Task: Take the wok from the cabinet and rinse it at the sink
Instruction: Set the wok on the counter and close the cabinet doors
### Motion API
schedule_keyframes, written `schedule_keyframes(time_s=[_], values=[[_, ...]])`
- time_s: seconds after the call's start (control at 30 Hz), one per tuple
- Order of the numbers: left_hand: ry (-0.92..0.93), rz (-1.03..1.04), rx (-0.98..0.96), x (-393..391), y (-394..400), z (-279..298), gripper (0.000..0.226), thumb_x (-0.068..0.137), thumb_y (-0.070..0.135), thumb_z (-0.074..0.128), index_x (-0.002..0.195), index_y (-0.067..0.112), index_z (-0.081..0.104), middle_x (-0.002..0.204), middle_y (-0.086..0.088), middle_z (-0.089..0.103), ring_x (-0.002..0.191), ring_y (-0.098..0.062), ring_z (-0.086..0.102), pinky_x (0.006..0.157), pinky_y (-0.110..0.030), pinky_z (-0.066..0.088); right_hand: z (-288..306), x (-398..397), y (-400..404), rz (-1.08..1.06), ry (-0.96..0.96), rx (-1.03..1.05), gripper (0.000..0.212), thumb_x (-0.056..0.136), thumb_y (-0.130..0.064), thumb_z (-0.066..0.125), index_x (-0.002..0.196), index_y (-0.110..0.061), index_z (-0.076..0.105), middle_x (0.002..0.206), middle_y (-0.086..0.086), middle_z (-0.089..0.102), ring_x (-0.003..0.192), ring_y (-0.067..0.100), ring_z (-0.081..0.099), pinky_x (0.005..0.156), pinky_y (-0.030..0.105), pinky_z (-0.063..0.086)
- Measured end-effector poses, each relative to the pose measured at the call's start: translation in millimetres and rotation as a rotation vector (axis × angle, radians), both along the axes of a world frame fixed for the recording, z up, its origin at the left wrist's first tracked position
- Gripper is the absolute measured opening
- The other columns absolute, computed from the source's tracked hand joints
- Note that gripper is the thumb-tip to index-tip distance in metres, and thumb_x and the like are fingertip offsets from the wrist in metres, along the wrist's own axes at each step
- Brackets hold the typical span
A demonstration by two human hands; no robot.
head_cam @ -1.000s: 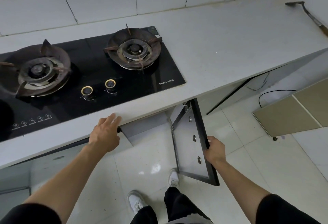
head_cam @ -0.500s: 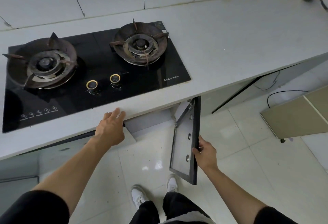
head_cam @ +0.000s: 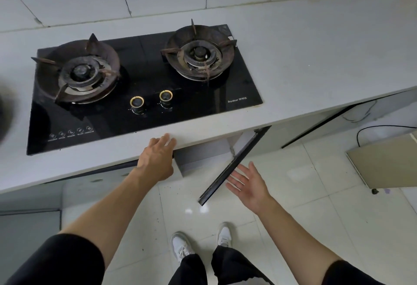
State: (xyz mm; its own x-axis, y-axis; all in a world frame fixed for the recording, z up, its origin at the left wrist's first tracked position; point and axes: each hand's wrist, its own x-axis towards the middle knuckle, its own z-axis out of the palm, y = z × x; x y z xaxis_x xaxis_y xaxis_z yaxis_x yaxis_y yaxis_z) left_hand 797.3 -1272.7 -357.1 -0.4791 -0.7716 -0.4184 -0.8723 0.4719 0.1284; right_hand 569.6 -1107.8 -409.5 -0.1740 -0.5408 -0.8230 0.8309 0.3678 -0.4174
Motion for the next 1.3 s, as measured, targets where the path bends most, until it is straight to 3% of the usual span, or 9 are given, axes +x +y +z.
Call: schedule_keyframes(time_s=[0.27,0.43,0.57,0.93,1.3], values=[[0.01,0.001,-0.001,0,-1,2,0.072,0.081,-0.002,0.051,0.144,0.021,0.027,0.157,0.002,0.013,0.131,-0.027,0.031,0.091,-0.033,0.05,1,16,-50,-0.059,-0.098,0.006,0.07,0.096,-0.064,0.034,0.144,-0.015,0.043,0.139,0.014,0.052,0.125,0.032,0.054,0.112,0.047,0.036],[0.01,-0.042,-0.028,2,-1,0,0.068,0.082,-0.004,0.052,0.142,0.017,0.028,0.154,-0.001,0.016,0.126,-0.029,0.035,0.08,-0.031,0.051,2,19,-65,-0.139,-0.173,-0.027,0.074,0.094,-0.065,0.037,0.146,-0.012,0.039,0.144,0.018,0.047,0.128,0.037,0.05,0.112,0.049,0.036],[0.004,-0.064,-0.026,3,-5,3,0.064,0.084,-0.003,0.052,0.14,0.018,0.031,0.152,0.0,0.02,0.12,-0.026,0.038,0.071,-0.028,0.042,8,25,-83,-0.18,-0.177,-0.045,0.076,0.094,-0.064,0.04,0.148,-0.012,0.035,0.147,0.018,0.042,0.131,0.039,0.045,0.111,0.049,0.036],[-0.014,-0.051,0.008,3,-9,6,0.07,0.081,-0.005,0.053,0.142,0.022,0.03,0.151,0.004,0.022,0.118,-0.023,0.037,0.07,-0.027,0.044,13,39,-117,-0.279,-0.195,-0.065,0.076,0.094,-0.063,0.042,0.152,-0.016,0.026,0.156,0.014,0.029,0.141,0.035,0.033,0.116,0.046,0.029],[-0.035,-0.017,0.027,1,-5,7,0.074,0.079,-0.001,0.056,0.144,0.021,0.029,0.154,0.005,0.018,0.128,-0.024,0.033,0.075,-0.027,0.047,25,28,-108,-0.07,-0.071,-0.035,0.075,0.097,-0.059,0.039,0.154,-0.014,0.02,0.153,0.016,0.033,0.132,0.032,0.046,0.112,0.044,0.036]])
